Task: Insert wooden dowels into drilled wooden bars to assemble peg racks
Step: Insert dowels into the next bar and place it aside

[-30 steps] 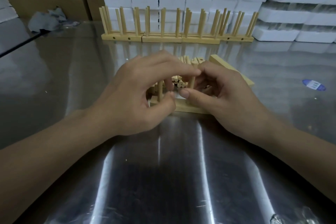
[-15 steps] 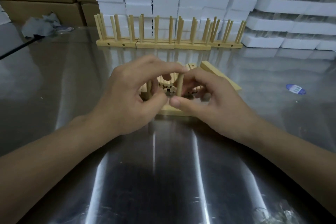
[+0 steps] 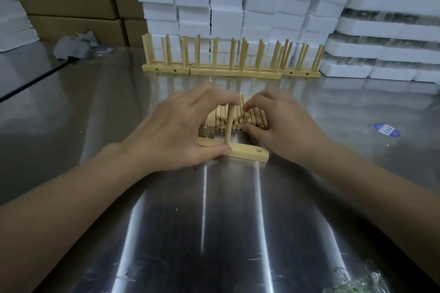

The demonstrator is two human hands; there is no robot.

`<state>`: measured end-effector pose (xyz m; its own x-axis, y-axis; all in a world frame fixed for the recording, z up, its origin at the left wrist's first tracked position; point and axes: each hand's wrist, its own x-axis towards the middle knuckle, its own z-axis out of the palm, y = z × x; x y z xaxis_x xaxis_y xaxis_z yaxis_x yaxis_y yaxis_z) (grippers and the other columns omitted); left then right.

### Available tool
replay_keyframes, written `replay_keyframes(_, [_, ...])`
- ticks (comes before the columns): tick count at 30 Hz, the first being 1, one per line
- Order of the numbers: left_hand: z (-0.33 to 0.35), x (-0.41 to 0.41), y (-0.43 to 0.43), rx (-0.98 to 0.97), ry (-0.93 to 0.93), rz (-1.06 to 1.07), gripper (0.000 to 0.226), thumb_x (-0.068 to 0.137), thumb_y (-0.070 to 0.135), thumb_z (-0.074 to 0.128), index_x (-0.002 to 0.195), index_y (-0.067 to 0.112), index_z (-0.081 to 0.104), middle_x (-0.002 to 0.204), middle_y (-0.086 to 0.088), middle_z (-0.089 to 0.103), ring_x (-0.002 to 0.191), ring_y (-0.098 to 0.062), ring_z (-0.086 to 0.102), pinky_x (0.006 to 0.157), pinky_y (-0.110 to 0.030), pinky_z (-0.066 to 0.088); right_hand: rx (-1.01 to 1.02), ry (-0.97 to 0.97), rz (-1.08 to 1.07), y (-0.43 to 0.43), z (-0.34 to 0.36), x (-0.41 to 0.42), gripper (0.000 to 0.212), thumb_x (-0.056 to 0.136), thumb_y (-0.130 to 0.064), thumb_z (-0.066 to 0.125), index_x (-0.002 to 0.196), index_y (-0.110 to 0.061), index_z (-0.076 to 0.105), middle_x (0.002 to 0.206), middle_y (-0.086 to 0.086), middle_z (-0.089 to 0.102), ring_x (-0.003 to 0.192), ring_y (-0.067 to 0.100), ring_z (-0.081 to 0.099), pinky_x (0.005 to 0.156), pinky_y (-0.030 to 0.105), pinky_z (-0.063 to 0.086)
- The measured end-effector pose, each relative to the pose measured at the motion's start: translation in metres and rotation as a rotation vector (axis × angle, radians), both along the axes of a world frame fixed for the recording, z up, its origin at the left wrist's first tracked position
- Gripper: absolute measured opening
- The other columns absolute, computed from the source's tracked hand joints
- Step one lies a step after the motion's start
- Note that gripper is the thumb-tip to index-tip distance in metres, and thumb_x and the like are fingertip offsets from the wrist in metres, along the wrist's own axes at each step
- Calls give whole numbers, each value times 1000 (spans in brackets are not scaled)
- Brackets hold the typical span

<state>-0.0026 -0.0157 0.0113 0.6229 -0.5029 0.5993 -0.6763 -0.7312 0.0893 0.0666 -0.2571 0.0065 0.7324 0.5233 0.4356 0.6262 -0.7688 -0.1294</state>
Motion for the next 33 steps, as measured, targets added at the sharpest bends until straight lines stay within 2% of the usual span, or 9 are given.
replay_keyframes(3, [-2, -1, -1, 18, -9, 14, 74, 81, 47, 86, 142, 23, 52, 126, 15, 49, 80, 0, 39, 75, -17, 37, 48, -55, -14, 1, -6, -3, 31, 92, -33, 77, 122, -25, 72, 116, -2, 68, 114, 21, 56, 97, 37, 45])
replay_keyframes(8, [-1, -2, -2, 17, 14, 52, 75, 83, 51, 84, 145, 29, 47, 136, 9, 49, 78, -6, 50, 74, -42, 57, 86, -168, -60, 3, -3, -12, 19, 97, -33, 70, 115, -27, 75, 104, -5, 73, 105, 21, 62, 91, 42, 48])
replay_keyframes(11, [-3, 0, -1, 16, -11, 58, 74, 84, 53, 82, 145, 29, 48, 138, 7, 51, 92, -4, 49, 82, -44, 57, 387, -215, -64, 0, 7, -16, 17, 103, -32, 65, 116, -28, 74, 105, -17, 72, 103, 6, 64, 92, 28, 49])
replay_keyframes(13, [-6, 0, -3, -63, -23, 64, 69, 86, 56, 78, 143, 30, 49, 137, 11, 52, 103, -2, 49, 89, -44, 55, 680, -85, 0, -6, 14, -19, 14, 103, -27, 65, 114, -27, 74, 104, -21, 72, 103, 1, 67, 90, 17, 51])
replay_keyframes(15, [-8, -1, -8, -240, 21, 102, 67, 87, 60, 73, 144, 33, 49, 133, 18, 54, 109, -3, 55, 95, -45, 53, 941, 119, 86, -10, 20, -24, 14, 103, -19, 67, 113, -24, 76, 104, -12, 77, 104, 6, 71, 90, 21, 56])
replay_keyframes(19, [-10, 0, -12, -538, 142, 116, 51, 92, 59, 68, 136, 33, 61, 114, 20, 69, 118, -12, 61, 100, -38, 46, 1144, 341, 153, -14, 20, -29, 20, 101, -10, 67, 112, -23, 78, 108, -3, 79, 103, 13, 75, 89, 32, 61])
replay_keyframes(23, [-10, 3, -13, -624, 174, 99, 24, 97, 47, 70, 113, 32, 76, 100, 21, 73, 106, -13, 63, 86, -24, 40, 1221, 431, 189, -14, 17, -26, 22, 101, -6, 67, 112, -21, 78, 113, 4, 79, 105, 19, 74, 98, 47, 57])
replay_keyframes(26, [-9, 3, -13, -689, 172, 82, 11, 99, 30, 74, 107, 28, 79, 97, 17, 74, 103, -13, 64, 86, -18, 41, 1234, 459, 229, -13, 15, -27, 23, 100, -4, 67, 112, -21, 78, 112, 5, 79, 104, 19, 73, 96, 44, 56])
replay_keyframes(33, [-5, -2, -15, -698, 130, 93, 14, 97, 21, 77, 108, 28, 77, 99, 16, 75, 104, -13, 65, 85, -12, 40, 1259, 525, 296, -15, 17, -26, 24, 98, -5, 70, 116, -21, 73, 118, 3, 79, 110, 21, 74, 86, 29, 59])
